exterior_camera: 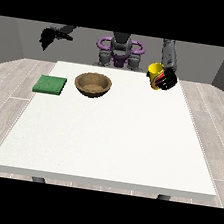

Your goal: Pick the cup and pour the ball into the bowl, then pick the bowl and place it on the pad

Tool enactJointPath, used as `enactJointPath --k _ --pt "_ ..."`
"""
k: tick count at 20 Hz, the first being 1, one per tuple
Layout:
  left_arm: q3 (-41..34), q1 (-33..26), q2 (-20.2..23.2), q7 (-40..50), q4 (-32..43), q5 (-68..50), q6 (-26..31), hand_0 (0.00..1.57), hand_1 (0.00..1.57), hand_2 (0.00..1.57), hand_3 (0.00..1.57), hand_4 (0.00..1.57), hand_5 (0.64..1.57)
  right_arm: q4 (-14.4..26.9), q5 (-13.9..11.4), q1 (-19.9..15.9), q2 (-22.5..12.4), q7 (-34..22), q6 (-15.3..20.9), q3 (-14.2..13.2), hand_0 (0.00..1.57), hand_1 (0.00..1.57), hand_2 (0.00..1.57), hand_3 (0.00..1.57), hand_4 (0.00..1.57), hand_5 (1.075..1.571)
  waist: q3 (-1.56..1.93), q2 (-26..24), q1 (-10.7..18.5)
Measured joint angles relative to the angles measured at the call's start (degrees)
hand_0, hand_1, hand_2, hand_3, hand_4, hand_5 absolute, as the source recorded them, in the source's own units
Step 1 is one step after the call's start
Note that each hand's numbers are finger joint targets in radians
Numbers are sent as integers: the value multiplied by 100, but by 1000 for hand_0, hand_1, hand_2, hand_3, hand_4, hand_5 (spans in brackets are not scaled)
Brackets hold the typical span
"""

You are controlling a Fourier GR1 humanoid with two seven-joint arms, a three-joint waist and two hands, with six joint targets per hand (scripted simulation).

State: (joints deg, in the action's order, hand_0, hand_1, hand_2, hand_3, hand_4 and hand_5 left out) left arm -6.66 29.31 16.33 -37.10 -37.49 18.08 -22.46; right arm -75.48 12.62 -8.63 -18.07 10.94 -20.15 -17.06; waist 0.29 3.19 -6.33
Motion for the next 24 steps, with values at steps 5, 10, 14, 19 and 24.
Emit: enactJointPath --k 5,10,14,19,24 --pt "349 676 556 1215 -24 653 15 1473 1473 1571 1571 1571 1278 360 -34 -43 16 140 -25 -35 0 0 0 0 0 1568 -11 -131 25" --pt "738 923 318 2119 -194 1217 -129 1486 1486 1571 1571 1571 1274 665 -92 -14 8 317 -106 -43 0 0 0 0 0 1569 -21 -260 53" --pt "1109 1204 106 2893 -178 1869 -464 1496 1496 1571 1571 1507 1245 775 -27 -97 -54 298 -246 -52 0 0 0 0 0 1569 -21 -317 -52" --pt "1763 1651 -145 3951 -126 2916 -598 1559 1559 1571 1571 1571 1207 1080 -3 -192 -198 378 -332 -165 0 0 0 0 0 1570 -18 -454 -25" --pt "2535 2165 -321 4858 35 4119 -460 1514 1514 1571 1571 1413 1378 1310 58 -296 -272 370 -425 -225 0 0 0 0 0 1571 -13 -594 -70"
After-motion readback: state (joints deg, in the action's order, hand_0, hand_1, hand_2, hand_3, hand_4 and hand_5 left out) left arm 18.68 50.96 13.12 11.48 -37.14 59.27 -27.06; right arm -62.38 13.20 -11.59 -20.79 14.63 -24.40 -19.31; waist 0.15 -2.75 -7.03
